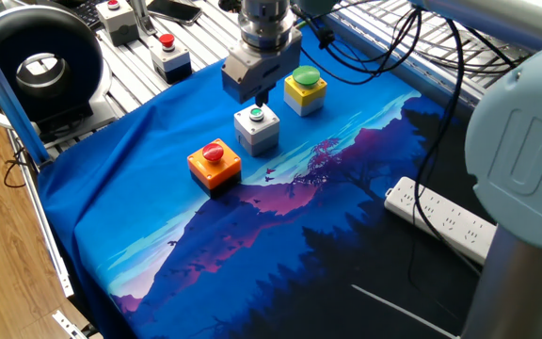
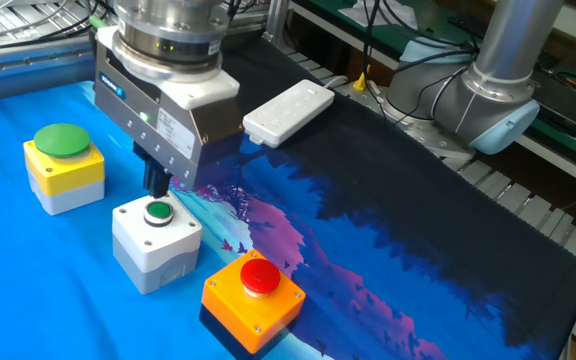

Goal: Press three buttons from left to right in sequence

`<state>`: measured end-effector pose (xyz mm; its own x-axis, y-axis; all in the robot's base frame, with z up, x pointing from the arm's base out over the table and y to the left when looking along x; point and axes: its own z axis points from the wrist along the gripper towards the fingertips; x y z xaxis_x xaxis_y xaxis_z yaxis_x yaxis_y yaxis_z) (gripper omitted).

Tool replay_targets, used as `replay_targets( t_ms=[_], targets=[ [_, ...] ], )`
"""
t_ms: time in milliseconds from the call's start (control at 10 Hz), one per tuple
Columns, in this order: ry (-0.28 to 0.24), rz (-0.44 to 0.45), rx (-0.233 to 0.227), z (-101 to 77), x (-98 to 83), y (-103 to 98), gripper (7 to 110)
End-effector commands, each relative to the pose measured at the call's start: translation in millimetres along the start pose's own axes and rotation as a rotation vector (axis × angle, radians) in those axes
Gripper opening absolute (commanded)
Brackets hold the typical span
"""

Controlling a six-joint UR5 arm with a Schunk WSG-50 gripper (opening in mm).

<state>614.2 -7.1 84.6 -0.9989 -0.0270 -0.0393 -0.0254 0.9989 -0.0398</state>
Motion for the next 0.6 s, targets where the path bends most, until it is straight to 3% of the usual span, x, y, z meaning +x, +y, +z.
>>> replay_targets(
  t_ms=[0, 500],
  targets=[
    [-0.01, 0.006, -0.012, 5.8, -6.1, 2.9, 7],
    [-0.011, 0.02, -0.004, 8.7, -3.6, 5.9, 7]
  ],
)
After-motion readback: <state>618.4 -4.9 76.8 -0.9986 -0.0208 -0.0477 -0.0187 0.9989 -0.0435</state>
